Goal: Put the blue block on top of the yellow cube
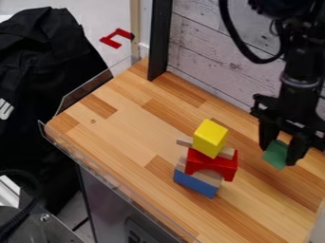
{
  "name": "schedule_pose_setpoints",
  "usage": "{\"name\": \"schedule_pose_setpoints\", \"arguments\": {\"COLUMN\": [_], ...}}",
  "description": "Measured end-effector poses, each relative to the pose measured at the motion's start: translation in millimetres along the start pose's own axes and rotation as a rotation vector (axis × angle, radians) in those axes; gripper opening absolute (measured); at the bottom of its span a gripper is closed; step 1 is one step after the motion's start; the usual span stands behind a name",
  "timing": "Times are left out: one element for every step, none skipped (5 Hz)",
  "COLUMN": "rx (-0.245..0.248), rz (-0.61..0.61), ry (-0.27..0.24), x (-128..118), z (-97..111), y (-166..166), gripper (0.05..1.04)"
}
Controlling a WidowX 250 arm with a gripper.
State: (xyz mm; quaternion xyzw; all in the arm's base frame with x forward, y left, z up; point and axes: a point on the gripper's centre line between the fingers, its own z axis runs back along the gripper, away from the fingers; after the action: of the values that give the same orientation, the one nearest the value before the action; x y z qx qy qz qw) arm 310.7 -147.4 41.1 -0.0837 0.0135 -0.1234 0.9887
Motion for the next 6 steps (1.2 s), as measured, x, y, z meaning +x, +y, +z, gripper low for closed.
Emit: {"name": "schedule_pose_setpoints", "arguments": {"rx": [0.001, 0.015, 0.034, 0.019, 0.026, 0.032], "rz": [0.015, 0.059, 0.142, 0.190, 0.196, 0.197], "ry": [-0.035, -0.057, -0.109, -0.153, -0.149, -0.096], "x": [-20.3, -41.3, -70.2, -91.2, -100.4, -97.9], "z": [33.3, 59.5, 87.2, 93.9, 91.7, 78.9], "y": [-14.3, -12.5, -4.4, 8.3, 28.1, 41.4], "gripper": [0.560, 0.560, 0.560, 0.560, 0.560, 0.560]}}
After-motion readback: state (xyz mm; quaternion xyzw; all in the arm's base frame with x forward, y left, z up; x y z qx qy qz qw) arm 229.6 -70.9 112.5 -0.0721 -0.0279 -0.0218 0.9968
